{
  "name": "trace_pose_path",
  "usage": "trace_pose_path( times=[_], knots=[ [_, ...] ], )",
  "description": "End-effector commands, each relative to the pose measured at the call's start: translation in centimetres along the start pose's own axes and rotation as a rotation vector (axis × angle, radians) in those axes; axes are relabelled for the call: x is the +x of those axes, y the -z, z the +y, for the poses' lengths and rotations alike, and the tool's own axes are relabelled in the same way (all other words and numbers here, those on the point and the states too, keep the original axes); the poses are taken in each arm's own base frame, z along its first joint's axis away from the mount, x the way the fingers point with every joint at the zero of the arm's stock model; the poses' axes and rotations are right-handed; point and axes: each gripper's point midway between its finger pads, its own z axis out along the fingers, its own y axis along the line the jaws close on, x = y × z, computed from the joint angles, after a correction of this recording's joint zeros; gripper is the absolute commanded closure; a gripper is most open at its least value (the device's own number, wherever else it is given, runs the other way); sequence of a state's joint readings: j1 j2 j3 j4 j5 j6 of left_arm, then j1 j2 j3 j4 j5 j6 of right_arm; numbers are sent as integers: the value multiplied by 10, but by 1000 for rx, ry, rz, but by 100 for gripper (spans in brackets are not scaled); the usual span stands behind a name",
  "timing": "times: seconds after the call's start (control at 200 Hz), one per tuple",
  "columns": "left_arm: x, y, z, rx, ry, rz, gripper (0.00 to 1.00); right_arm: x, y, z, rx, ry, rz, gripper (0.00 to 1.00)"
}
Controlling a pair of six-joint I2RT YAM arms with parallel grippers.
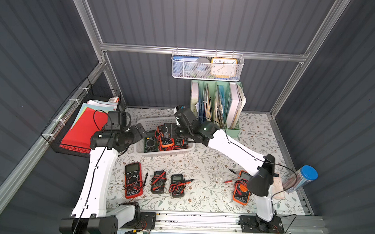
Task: Put the multimeter into the basket
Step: Adjust the basket at the center of the board.
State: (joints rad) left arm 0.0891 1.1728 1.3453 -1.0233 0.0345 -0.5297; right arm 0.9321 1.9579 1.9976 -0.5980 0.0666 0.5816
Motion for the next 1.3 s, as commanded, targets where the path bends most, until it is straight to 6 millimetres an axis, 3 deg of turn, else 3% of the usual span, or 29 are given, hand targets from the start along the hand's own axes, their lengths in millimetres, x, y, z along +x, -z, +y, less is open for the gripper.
trace_pose_path(
  times=[0.0, 0.12, 0.23, 0.315, 0.475, 0.62, 0.82, 1.076, 1.291],
  knots=[
    [47, -5, 42, -180, -66, 163, 1, 13, 26, -11, -7, 26, -18, 1],
    [69, -7, 73, -313, -88, 226, 1, 42, 49, -35, 6, 41, 0, 1],
    [87, -18, 88, -377, -108, 302, 1, 68, 68, -65, 63, 66, 9, 1],
    [103, -29, 100, -424, -132, 385, 1, 77, 78, -79, 73, 59, -17, 1],
    [122, -48, 95, -390, -120, 511, 1, 104, 81, -89, 52, 34, 31, 1],
    [111, -62, 92, -420, -152, 557, 1, 118, 76, -96, 52, 16, 60, 1],
    [89, -77, 101, -497, -296, 581, 1, 122, 67, -106, 81, 10, 66, 1],
    [104, -110, 110, -460, -342, 648, 1, 113, 58, -109, 90, -10, 68, 1],
    [116, -133, 122, -441, -278, 729, 1, 106, 58, -116, 92, -42, 79, 1]
  ],
)
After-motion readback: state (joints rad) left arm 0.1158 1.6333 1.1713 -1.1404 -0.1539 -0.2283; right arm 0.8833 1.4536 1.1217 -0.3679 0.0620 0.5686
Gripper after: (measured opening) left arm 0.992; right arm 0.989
